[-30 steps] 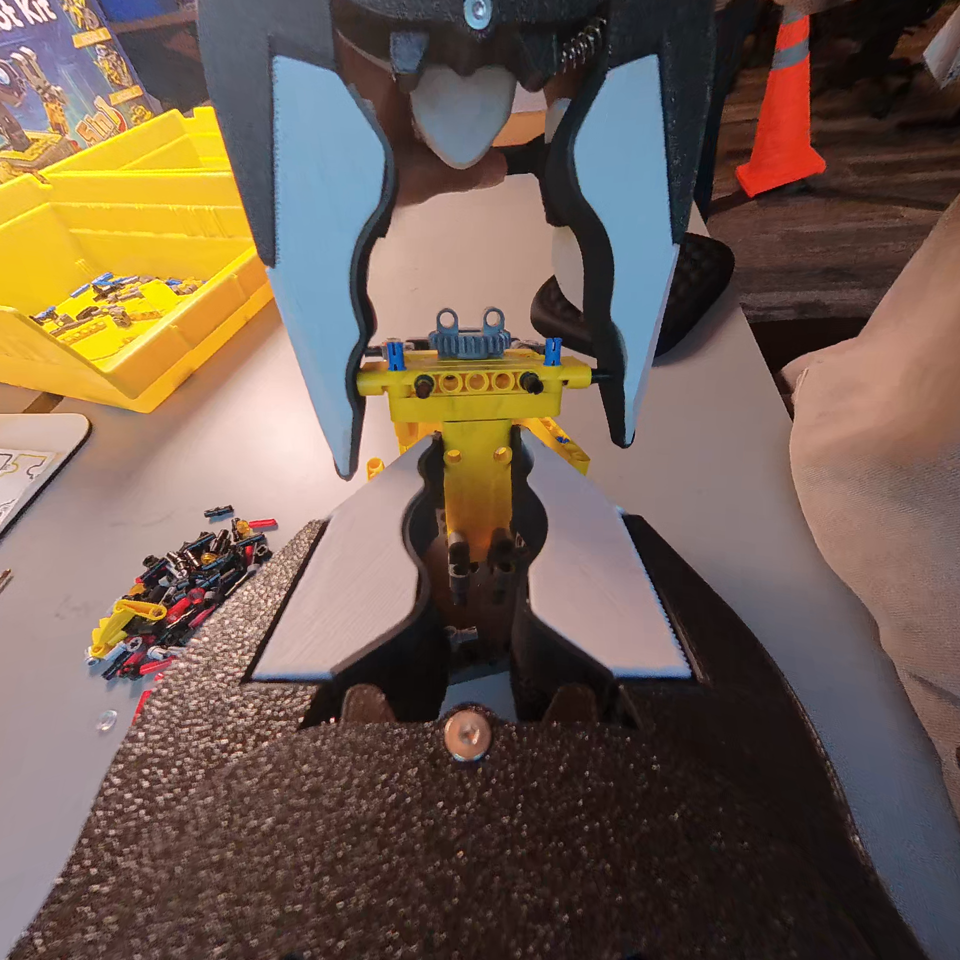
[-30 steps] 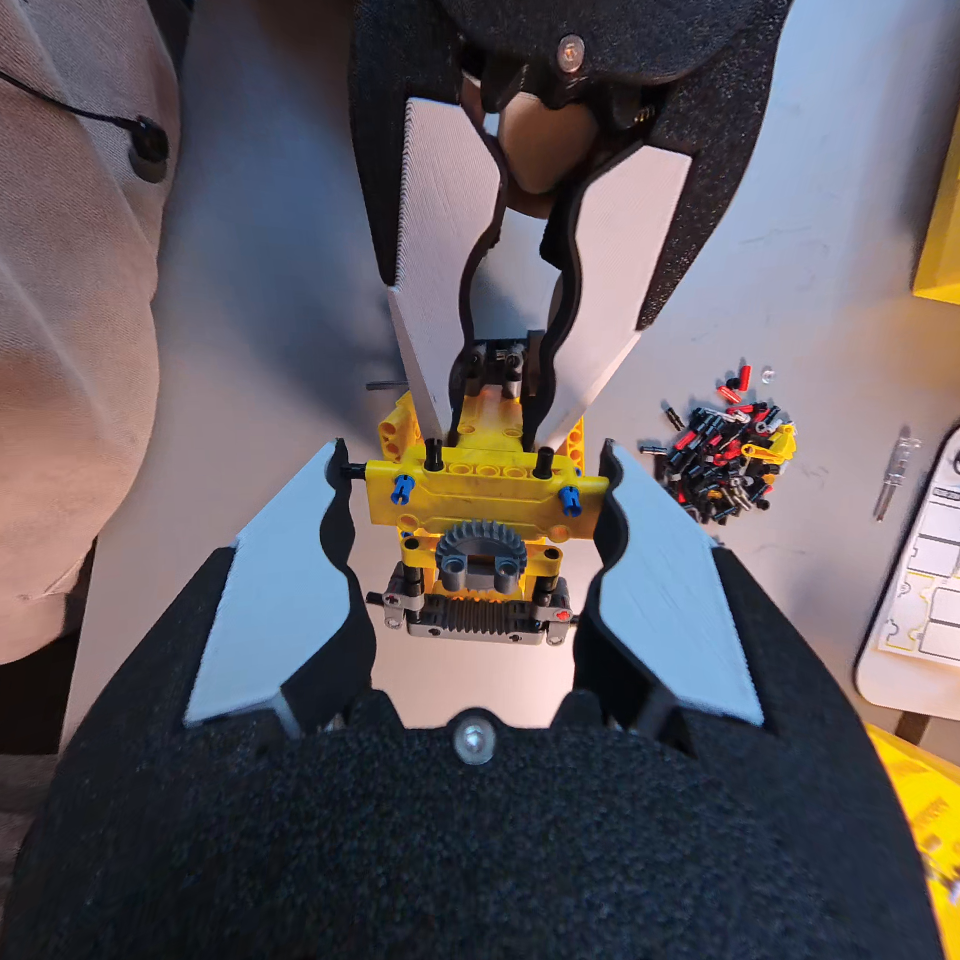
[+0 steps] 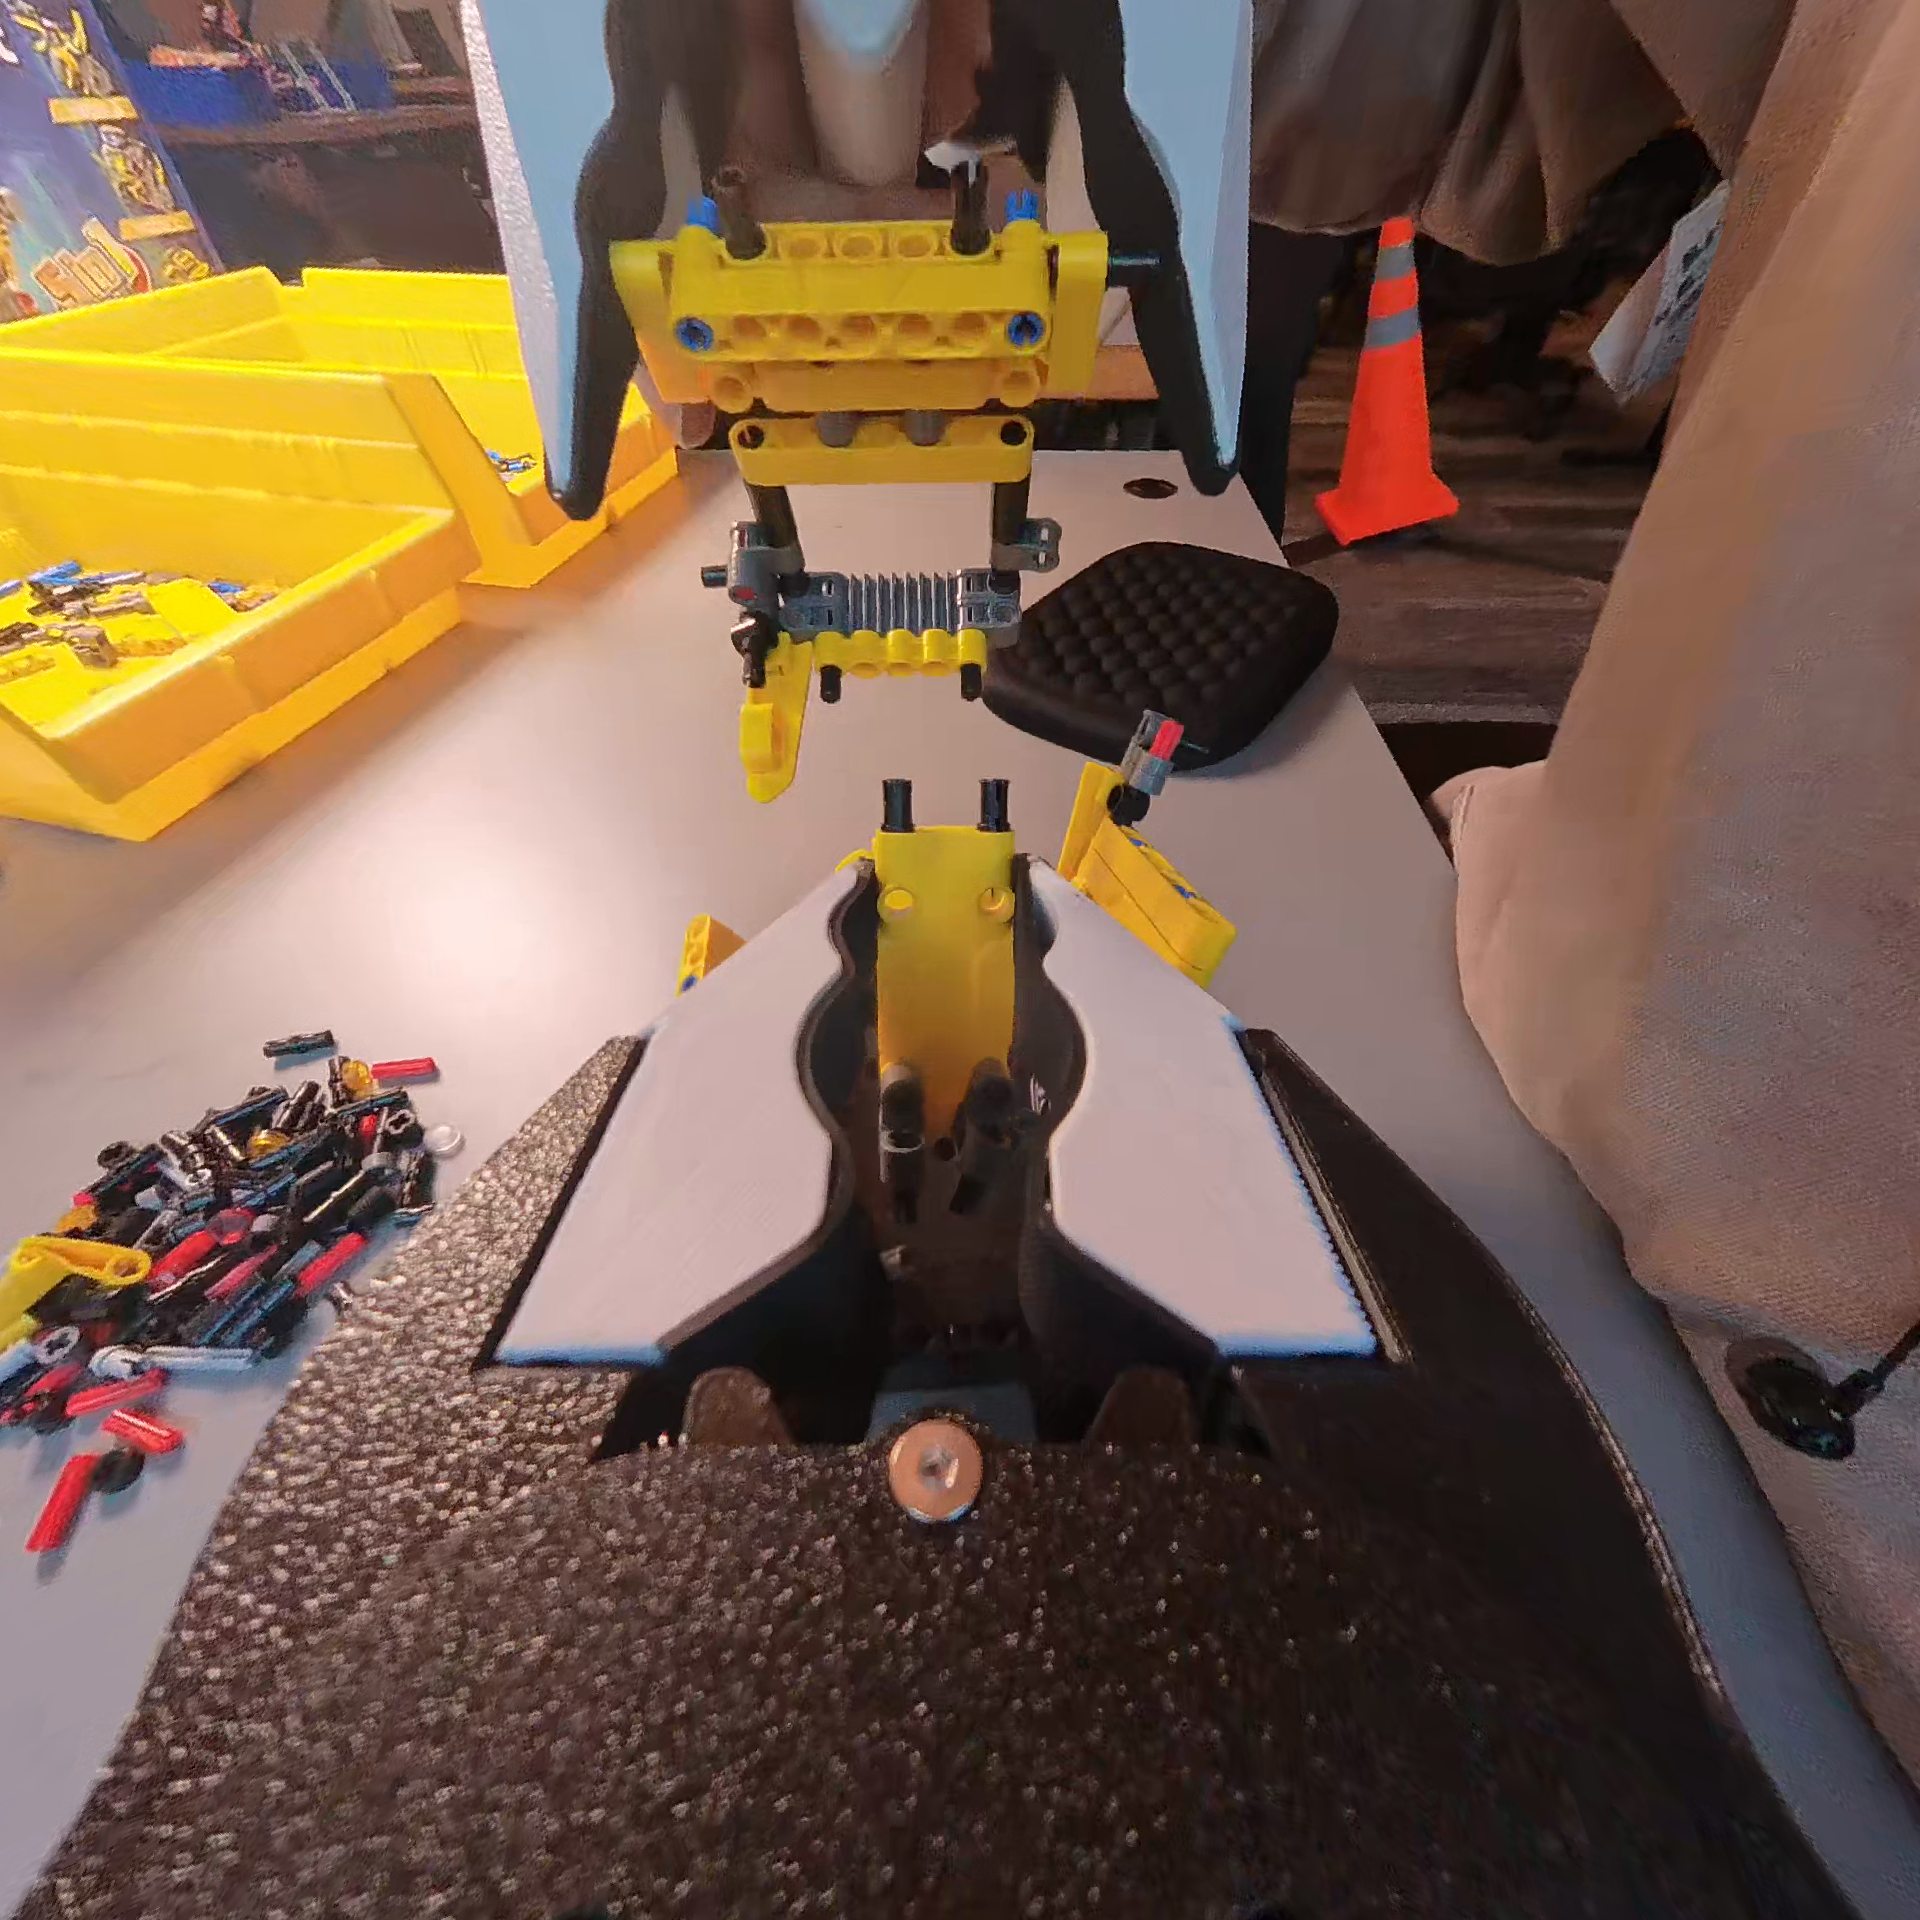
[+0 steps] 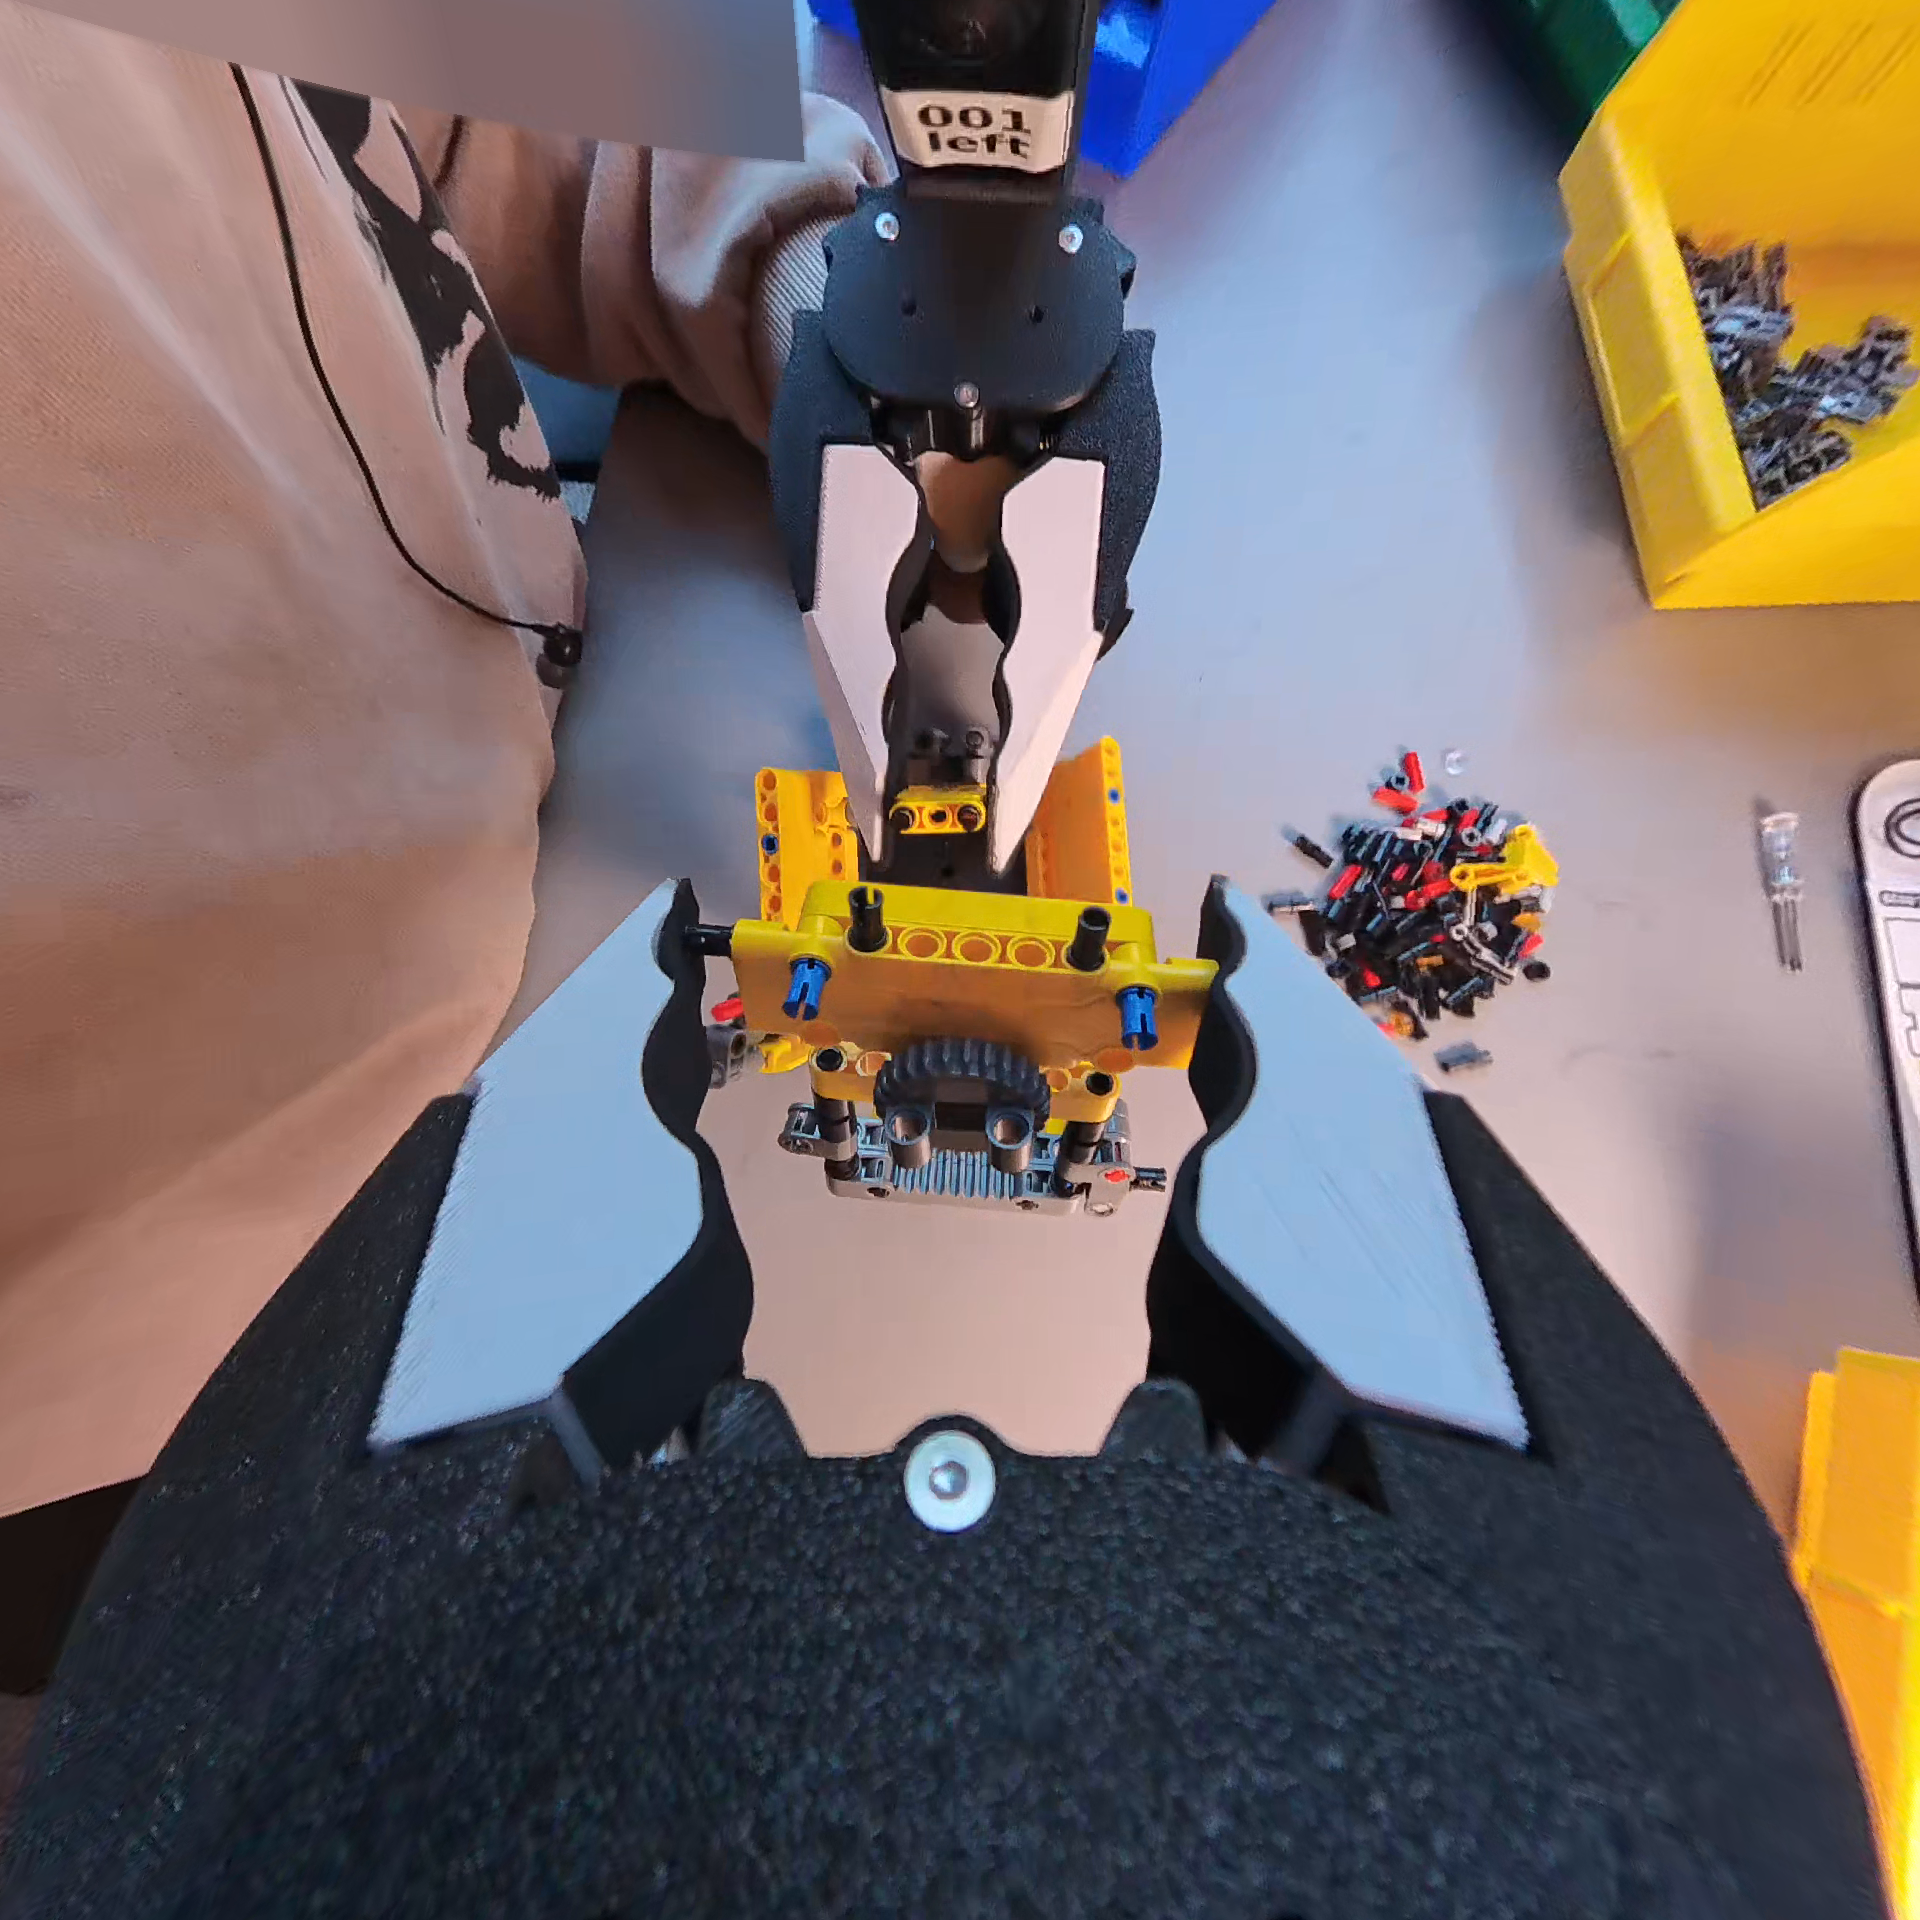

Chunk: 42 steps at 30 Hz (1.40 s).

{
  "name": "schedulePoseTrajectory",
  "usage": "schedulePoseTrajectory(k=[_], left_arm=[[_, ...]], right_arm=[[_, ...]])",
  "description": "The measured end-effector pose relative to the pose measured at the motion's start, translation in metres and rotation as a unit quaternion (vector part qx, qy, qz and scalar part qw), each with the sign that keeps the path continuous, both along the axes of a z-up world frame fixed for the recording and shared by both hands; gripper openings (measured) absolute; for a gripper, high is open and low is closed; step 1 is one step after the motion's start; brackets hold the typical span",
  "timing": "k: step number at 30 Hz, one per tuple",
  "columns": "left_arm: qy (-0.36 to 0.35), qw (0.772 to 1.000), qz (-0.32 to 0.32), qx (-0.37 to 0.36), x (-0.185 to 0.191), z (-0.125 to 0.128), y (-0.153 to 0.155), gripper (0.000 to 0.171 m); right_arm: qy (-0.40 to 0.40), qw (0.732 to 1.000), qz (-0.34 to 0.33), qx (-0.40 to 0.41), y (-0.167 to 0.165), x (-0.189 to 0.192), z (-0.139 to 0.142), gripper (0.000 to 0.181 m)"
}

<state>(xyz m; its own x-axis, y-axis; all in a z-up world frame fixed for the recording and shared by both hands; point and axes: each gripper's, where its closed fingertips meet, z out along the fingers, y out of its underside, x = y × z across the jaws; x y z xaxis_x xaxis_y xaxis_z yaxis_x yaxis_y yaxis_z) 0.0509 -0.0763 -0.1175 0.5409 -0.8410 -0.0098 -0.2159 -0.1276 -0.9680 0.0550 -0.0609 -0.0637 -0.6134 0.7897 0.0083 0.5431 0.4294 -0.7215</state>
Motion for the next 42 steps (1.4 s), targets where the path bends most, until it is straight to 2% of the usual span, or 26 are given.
schedulePoseTrajectory(k=[3,6,12,15,17,20,22,25,28,31,32,34,37,40,42], left_arm=[[-0.005,1.0,-0.003,-0.008,-0.005,-0.001,-0.001,0.025],[0.0,1.0,-0.003,-0.01,-0.008,-0.002,-0.001,0.025],[-0.05,0.999,-0.011,-0.012,-0.019,0.018,-0.004,0.035],[-0.06,0.998,-0.007,-0.005,-0.028,0.023,-0.005,0.035],[-0.064,0.998,0.004,0.0,-0.036,0.026,-0.002,0.035],[-0.058,0.998,0.01,-0.002,-0.046,0.025,0.0,0.035],[-0.051,0.999,0.006,-0.003,-0.048,0.022,-0.001,0.035],[-0.046,0.999,-0.015,-0.007,-0.044,0.02,-0.007,0.035],[-0.032,0.998,-0.046,-0.012,-0.032,0.015,-0.016,0.039],[-0.021,0.997,-0.074,-0.004,-0.019,0.017,-0.027,0.048],[-0.012,0.997,-0.075,0.013,-0.015,0.02,-0.03,0.047],[0.015,0.995,-0.084,0.055,-0.006,0.028,-0.039,0.042],[0.089,0.988,-0.093,0.084,0.005,0.019,-0.047,0.031],[0.147,0.982,-0.091,0.081,0.008,-0.002,-0.045,0.027],[0.185,0.976,-0.081,0.081,0.007,-0.016,-0.04,0.023]], right_arm=[[0.012,1.0,-0.008,-0.005,0.001,-0.001,0.002,0.094],[0.047,0.998,-0.022,-0.04,0.002,0.001,0.019,0.094],[0.1,0.985,-0.061,-0.124,0.013,0.018,0.032,0.095],[0.101,0.983,-0.089,-0.128,0.027,0.027,0.028,0.095],[0.069,0.987,-0.111,-0.09,0.043,0.036,0.015,0.095],[-0.015,0.989,-0.142,0.026,0.075,0.052,-0.011,0.095],[-0.077,0.979,-0.152,0.113,0.098,0.064,-0.028,0.095],[-0.165,0.946,-0.15,0.235,0.129,0.079,-0.054,0.095],[-0.23,0.931,-0.128,0.254,0.135,0.081,-0.088,0.095],[-0.243,0.925,-0.124,0.264,0.14,0.073,-0.113,0.095],[-0.241,0.927,-0.124,0.26,0.14,0.07,-0.116,0.096],[-0.223,0.932,-0.131,0.252,0.138,0.063,-0.116,0.109],[-0.157,0.955,-0.13,0.217,0.12,0.052,-0.09,0.113],[-0.058,0.985,-0.075,0.144,0.064,0.046,-0.053,0.092],[-0.006,0.995,-0.022,0.097,0.015,0.049,-0.043,0.072]])
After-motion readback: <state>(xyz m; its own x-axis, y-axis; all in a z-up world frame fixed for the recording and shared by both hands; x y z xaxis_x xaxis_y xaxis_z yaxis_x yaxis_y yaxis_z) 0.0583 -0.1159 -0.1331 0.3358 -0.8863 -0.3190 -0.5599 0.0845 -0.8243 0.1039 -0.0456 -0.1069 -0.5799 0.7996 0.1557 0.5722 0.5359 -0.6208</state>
